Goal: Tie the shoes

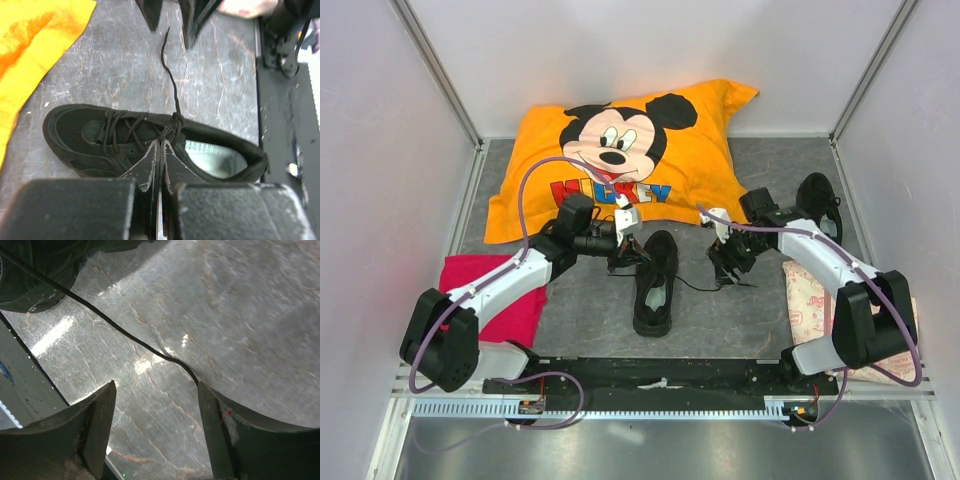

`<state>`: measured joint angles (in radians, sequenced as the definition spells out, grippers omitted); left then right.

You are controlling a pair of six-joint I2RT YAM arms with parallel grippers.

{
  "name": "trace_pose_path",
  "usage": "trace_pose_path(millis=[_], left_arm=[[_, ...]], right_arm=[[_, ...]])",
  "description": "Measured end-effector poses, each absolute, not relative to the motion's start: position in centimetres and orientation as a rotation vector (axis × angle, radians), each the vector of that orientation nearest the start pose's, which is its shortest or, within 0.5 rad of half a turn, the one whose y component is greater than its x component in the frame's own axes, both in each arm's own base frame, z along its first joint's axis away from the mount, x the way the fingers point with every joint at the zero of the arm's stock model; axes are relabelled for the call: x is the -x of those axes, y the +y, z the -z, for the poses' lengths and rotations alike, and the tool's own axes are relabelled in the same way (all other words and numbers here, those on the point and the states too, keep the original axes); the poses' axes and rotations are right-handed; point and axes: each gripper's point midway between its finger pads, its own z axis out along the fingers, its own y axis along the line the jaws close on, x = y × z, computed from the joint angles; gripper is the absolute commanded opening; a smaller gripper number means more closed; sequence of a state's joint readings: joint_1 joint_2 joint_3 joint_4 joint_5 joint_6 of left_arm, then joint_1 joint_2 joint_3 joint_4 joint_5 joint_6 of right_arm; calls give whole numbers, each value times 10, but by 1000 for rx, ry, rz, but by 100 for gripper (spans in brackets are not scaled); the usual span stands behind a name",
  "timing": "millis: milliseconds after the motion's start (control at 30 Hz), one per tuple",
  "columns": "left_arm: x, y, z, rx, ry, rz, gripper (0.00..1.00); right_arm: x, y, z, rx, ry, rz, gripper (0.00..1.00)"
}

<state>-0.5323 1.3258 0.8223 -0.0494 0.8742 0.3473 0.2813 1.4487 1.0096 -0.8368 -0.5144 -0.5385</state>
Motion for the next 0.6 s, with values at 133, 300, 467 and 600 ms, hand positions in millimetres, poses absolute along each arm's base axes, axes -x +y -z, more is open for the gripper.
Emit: trace_pose_path(millis=[133, 300, 467, 600], left_arm=[[-236, -287, -169, -1260, 1603, 1067, 2], [-237, -289, -169, -1225, 1611, 1082, 1], [-239, -290, -170, -1204, 1609, 1088, 2], [-239, -291, -170, -1185, 1616, 1100, 2]], right_arm=[[-233, 154, -77, 1238, 2413, -656, 70], [-227, 172, -78, 1253, 2307, -694, 65], [-230, 196, -89, 1242, 2173, -734, 61], [-232, 218, -93, 1269, 2095, -770, 61]])
